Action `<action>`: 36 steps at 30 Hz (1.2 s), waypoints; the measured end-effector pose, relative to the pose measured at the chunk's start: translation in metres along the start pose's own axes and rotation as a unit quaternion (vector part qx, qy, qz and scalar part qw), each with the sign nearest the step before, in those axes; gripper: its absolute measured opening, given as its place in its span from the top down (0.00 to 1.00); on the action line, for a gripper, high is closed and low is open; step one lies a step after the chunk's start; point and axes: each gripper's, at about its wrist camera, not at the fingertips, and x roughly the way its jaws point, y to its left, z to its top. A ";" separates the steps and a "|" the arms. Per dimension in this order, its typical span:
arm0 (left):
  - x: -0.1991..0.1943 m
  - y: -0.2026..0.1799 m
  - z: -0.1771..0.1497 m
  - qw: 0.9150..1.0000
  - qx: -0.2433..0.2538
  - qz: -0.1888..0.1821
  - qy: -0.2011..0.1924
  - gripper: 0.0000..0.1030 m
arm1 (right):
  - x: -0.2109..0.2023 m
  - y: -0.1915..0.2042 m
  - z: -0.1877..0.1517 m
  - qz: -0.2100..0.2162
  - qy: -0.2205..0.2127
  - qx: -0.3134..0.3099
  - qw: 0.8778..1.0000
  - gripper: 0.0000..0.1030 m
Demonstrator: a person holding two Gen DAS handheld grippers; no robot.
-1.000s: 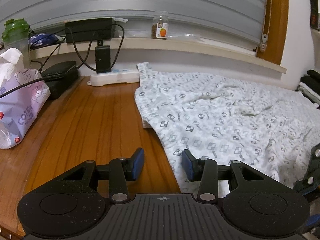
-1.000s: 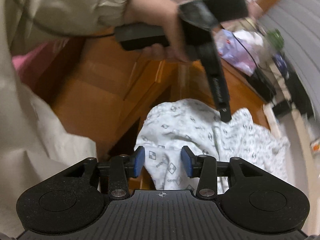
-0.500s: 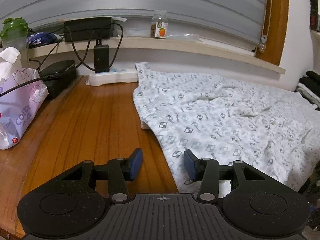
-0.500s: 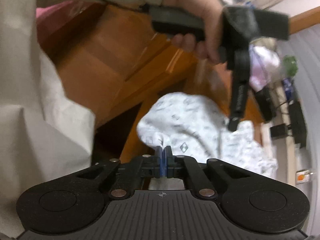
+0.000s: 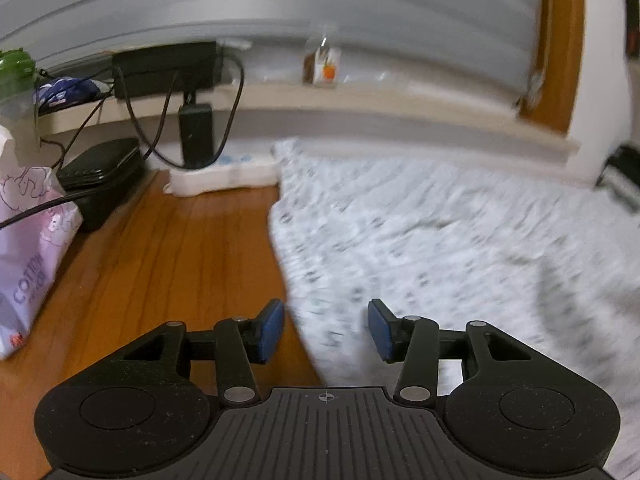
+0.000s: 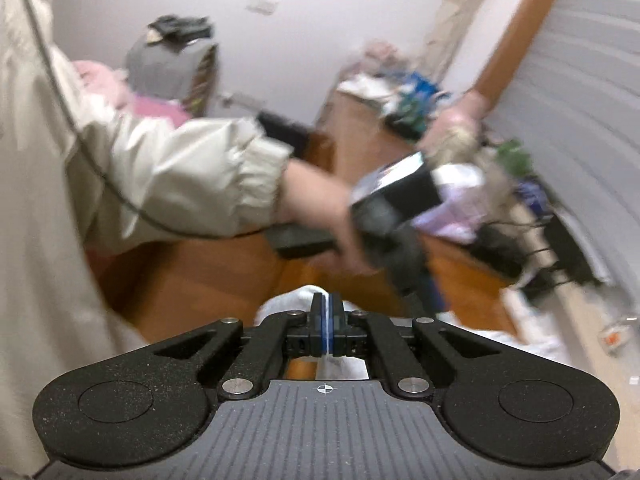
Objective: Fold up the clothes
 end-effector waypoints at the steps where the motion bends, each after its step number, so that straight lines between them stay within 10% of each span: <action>1: 0.003 0.001 0.001 1.000 0.005 0.009 0.005 0.53 | -0.002 -0.008 0.000 -0.013 0.001 -0.001 1.000 0.98; 9: 0.003 0.026 0.013 0.999 -0.033 -0.006 -0.020 0.53 | 0.004 -0.118 -0.010 -0.141 0.018 -0.006 0.990 0.99; 17: 0.007 0.032 0.029 0.994 -0.087 0.002 -0.069 0.53 | 0.096 -0.253 -0.060 -0.283 0.071 0.020 0.956 0.97; 20: 0.010 0.021 0.033 0.994 -0.080 -0.016 -0.075 0.51 | 0.114 -0.276 -0.088 -0.314 0.065 0.063 0.945 0.73; 22: 0.012 0.012 0.035 0.994 -0.073 -0.026 -0.079 0.51 | 0.105 -0.280 -0.104 -0.309 0.045 0.107 0.944 0.58; 36: 0.102 -0.061 0.077 0.995 0.075 -0.057 0.020 0.47 | 0.025 -0.192 -0.200 -0.223 0.127 0.184 0.949 0.58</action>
